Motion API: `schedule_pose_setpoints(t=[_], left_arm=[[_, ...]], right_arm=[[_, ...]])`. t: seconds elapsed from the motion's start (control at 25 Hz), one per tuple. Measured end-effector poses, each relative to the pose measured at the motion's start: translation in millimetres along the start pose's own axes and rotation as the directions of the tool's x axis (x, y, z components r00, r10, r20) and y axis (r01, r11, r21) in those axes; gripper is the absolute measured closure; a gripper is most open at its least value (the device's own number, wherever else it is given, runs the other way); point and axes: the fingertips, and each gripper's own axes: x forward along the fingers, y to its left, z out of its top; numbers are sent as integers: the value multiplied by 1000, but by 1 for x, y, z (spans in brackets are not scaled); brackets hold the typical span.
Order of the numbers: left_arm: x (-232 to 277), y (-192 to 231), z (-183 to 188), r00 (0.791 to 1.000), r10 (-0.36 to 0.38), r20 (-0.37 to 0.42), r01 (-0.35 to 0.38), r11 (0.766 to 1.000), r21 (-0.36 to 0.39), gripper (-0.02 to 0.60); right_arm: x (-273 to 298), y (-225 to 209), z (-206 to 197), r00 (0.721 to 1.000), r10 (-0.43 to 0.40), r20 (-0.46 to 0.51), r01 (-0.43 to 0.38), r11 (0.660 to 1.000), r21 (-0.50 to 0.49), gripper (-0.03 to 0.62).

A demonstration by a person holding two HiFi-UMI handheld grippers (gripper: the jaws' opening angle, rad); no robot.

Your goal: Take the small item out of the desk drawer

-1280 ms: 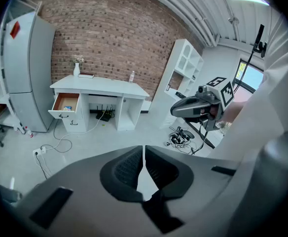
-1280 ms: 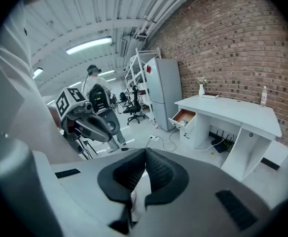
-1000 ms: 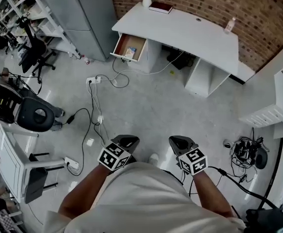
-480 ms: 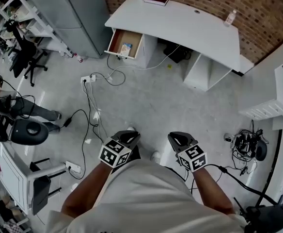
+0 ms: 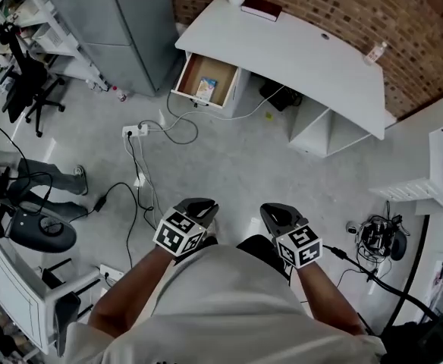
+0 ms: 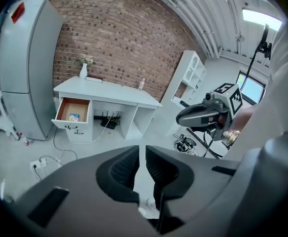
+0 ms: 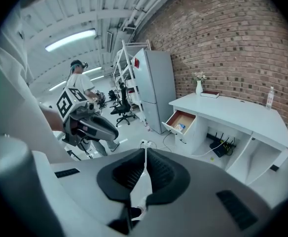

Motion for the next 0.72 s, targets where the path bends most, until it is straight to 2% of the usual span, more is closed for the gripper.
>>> schedule_pose_setpoints(t=[0.28,0.52,0.72], left_arm=[[5,77,11,1000,2,-15,-3,999,-53,545],[41,134,53,999,42,-18,-43,997,-70,545],[79,188,105,996,86,-29,-89,991,-95,543]], right_arm=[[64,4,49,999,28,-28,-29,999,-35,563],[108,-47,75,995,79,-56,-79,997,-5,563],[149,-114,121,991,130,-41,-130,991,2,563]])
